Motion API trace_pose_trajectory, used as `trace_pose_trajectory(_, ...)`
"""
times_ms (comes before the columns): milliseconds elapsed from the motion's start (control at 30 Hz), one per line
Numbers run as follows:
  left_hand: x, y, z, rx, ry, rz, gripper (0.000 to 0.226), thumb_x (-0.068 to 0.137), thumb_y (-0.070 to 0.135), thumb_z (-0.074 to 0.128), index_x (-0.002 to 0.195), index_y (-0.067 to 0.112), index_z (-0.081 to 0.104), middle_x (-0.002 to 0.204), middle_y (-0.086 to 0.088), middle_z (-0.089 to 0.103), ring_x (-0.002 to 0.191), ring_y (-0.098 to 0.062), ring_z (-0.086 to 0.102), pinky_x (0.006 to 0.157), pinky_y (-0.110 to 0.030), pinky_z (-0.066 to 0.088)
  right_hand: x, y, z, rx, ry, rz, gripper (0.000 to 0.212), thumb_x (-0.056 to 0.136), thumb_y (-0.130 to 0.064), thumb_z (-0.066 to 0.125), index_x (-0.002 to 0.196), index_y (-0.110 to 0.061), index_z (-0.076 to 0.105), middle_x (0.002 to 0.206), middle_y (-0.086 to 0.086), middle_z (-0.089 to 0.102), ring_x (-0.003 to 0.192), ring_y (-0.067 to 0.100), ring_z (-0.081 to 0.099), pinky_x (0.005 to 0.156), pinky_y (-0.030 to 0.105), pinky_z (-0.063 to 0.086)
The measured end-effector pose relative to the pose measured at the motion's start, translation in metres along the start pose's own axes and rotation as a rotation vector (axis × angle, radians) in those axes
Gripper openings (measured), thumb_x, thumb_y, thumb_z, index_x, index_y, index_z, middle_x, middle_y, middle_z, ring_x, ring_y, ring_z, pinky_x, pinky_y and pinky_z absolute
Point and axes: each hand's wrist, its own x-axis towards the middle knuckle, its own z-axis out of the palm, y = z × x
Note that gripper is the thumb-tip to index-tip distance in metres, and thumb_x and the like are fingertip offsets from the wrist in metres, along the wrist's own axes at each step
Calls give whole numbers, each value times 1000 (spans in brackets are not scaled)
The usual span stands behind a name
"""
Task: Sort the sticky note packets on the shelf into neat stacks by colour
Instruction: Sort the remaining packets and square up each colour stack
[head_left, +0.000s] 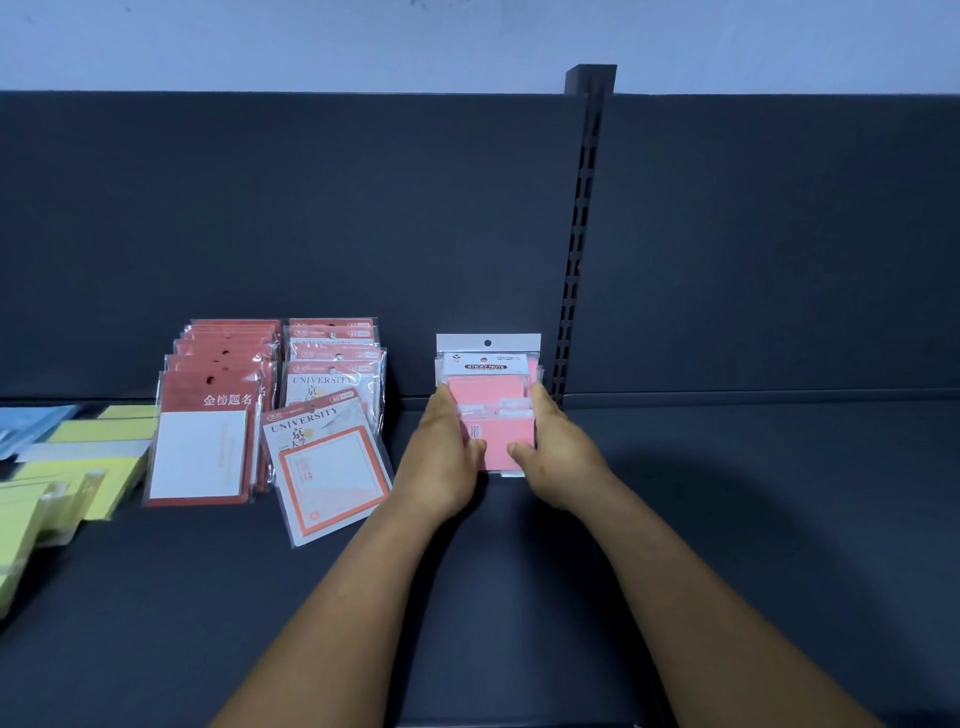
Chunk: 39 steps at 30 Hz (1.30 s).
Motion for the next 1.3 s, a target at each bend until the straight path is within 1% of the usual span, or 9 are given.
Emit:
trace_pose_trajectory(67,-1,0,-1,42,-9,4,69,86,7,61,144,12,25,150,-7,33,136,-18,36,100,-15,27,-2,1,0,-16,2,-10,88,93,-15,54,152,-28,-10,160,-13,-8,143,14,25,107,26,30)
trace_pose_trajectory(133,-5,3,-3,140,-56,28,89,87,11,62,153,12,1,161,-7,-2,147,-16,9,112,-19,14,-5,0,-1,-102,3,-68,93,92,-13,57,151,-30,-12,157,-15,-21,148,9,2,115,26,19)
trace_pose_trajectory(233,-8,4,-3,348,-81,113,88,92,12,57,152,15,-8,158,-5,-22,147,-18,-12,117,-25,3,-10,-2,-3,-276,-8,-170,91,92,-12,56,151,-27,-11,157,-11,-23,145,8,-17,117,27,8)
trace_pose_trajectory(533,-11,6,-1,577,-113,72,74,97,17,47,153,14,-3,158,-9,-19,147,-25,-14,118,-34,10,-8,-2,3,-433,36,-207,80,94,-5,48,153,-20,-4,158,-6,-20,146,14,-17,118,30,4)
trace_pose_trajectory(733,-19,11,-14,584,-96,-3,89,94,31,55,151,10,-9,158,-8,-18,147,-22,-15,119,-33,4,-18,-16,-3,-413,25,-313,88,94,-32,57,152,-19,-8,159,-4,-19,146,14,-18,117,28,-4)
trace_pose_trajectory(900,-42,3,-48,607,-38,-172,93,92,28,57,150,9,-14,158,-7,-21,146,-21,-17,120,-35,3,-27,-38,8,-344,-23,-457,88,94,-35,55,152,-19,-9,159,-5,-17,146,10,-16,119,28,-3)
trace_pose_trajectory(1100,-71,-30,-83,781,27,-323,88,92,36,54,150,4,-4,147,-17,18,133,-32,23,111,-32,22,-32,-72,45,-281,-133,-485,88,93,-31,58,153,-15,-4,161,2,-3,148,15,0,120,28,9)
trace_pose_trajectory(1200,-70,-44,-90,659,-11,-348,87,92,35,56,150,9,-1,142,-14,20,128,-31,30,104,-34,32,-22,-89,72,-208,-144,-410,89,90,-24,61,152,-10,-2,159,6,10,146,21,14,116,31,22)
trace_pose_trajectory(1300,-61,-55,-92,564,-45,-307,81,91,31,59,149,15,6,138,-12,21,124,-30,37,92,-37,42,-10,-102,88,-130,-138,-246,94,90,-20,60,151,-7,-10,160,7,4,143,26,22,113,33,27)
